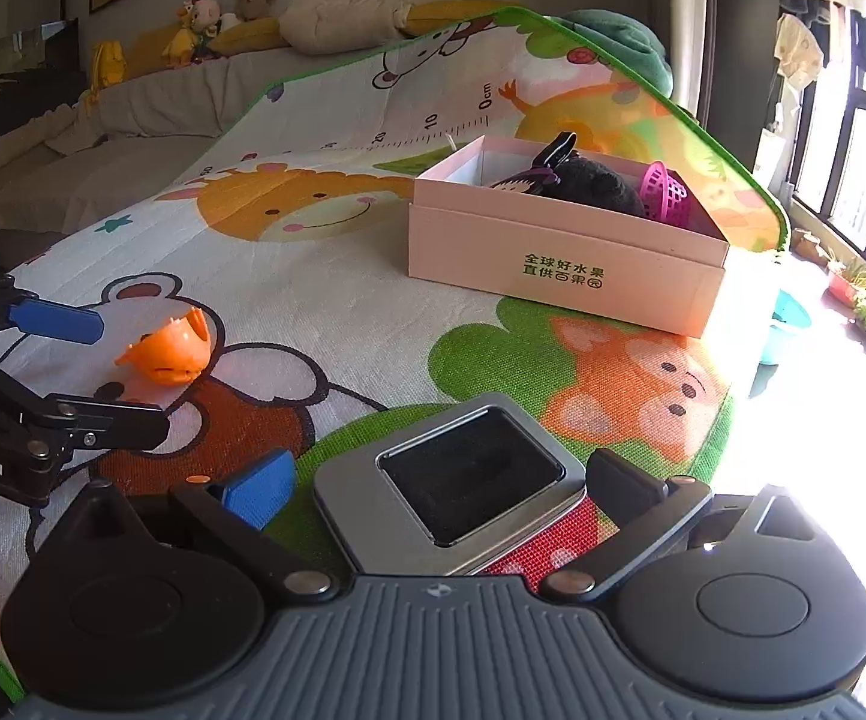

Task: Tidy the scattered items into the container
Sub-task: 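Lift and carry the pumpkin and tin toward the pink box with both grippers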

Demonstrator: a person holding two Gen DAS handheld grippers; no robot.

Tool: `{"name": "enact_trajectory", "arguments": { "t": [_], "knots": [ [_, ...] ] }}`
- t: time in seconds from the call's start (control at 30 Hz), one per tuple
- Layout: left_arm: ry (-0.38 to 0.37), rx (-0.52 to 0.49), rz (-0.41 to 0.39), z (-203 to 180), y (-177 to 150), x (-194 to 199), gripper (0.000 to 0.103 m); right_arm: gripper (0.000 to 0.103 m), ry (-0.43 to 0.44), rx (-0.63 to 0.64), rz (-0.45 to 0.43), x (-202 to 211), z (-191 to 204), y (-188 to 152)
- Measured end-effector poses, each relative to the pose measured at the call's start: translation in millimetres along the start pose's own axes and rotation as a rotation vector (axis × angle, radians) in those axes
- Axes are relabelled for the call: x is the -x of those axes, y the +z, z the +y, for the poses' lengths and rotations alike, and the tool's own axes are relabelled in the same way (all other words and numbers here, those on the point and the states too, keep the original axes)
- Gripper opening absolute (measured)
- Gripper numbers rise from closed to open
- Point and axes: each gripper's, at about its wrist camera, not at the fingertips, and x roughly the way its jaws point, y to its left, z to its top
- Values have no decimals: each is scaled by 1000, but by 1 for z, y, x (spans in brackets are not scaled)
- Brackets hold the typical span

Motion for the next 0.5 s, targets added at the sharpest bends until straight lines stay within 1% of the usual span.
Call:
{"name": "enact_trajectory", "arguments": {
  "t": [0.13, 0.37, 0.43, 0.5],
  "knots": [
    [-7, 12, 7, -1, -2, -3, 102, 103, -11, -27, 3, 0, -4, -2],
    [-4, 8, 34, -3, -6, -11, 103, 103, -3, -27, 24, -3, -3, -2],
    [-24, -6, 14, -2, -7, -9, 103, 103, 0, -31, 29, -4, -4, -2],
    [-57, -35, -27, -1, -7, -4, 103, 103, 3, -35, 40, -6, -4, -1]
  ]
}}
